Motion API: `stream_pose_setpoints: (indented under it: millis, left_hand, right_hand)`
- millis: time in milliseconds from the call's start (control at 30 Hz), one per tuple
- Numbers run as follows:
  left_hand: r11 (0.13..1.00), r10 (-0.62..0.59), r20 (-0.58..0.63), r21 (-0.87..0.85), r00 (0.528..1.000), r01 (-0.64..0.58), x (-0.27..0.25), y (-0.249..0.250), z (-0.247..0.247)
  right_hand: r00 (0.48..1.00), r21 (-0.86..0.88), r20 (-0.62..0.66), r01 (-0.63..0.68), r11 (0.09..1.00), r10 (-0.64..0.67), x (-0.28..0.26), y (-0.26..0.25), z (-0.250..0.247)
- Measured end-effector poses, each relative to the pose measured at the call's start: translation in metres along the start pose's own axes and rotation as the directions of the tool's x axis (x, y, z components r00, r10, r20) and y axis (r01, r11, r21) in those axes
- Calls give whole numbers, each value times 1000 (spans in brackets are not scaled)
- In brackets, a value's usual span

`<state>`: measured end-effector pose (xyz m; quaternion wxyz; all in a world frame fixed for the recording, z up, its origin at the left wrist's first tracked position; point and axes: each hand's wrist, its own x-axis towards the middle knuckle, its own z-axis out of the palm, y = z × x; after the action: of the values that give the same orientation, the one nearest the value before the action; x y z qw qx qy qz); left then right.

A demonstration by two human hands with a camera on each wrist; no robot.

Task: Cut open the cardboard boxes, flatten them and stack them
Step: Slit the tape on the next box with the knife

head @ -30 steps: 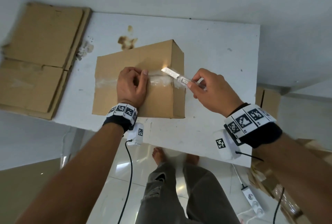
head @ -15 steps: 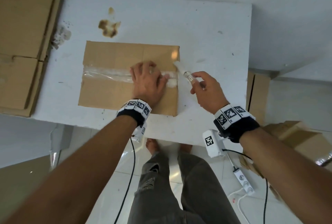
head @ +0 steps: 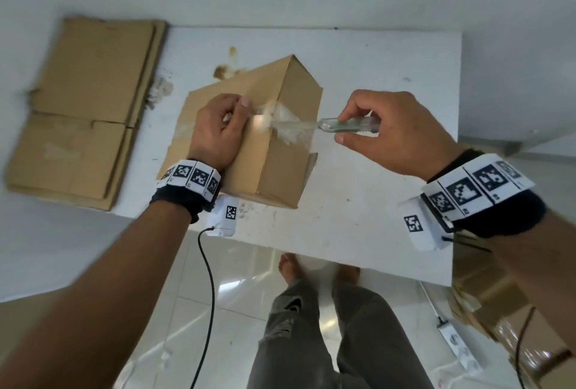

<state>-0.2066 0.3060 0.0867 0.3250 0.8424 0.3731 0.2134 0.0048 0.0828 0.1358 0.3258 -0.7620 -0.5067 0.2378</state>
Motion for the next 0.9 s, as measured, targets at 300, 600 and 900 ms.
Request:
stream_pose_setpoints:
  millis: [300, 600, 900]
  left_hand:
    - [997, -64, -15, -45, 998, 63, 0, -5, -17]
    - [998, -13, -10, -62, 1000, 13, -15, 7, 8]
    - [997, 78, -91, -22, 993, -80, -48, 9, 82]
  right_hand:
    - [990, -183, 23, 139, 973, -137, 11, -24, -8]
    - [987, -270, -69, 119, 955, -143, 13, -15, 14]
    - [981, -352, -145, -173, 920, 129, -9, 43, 46]
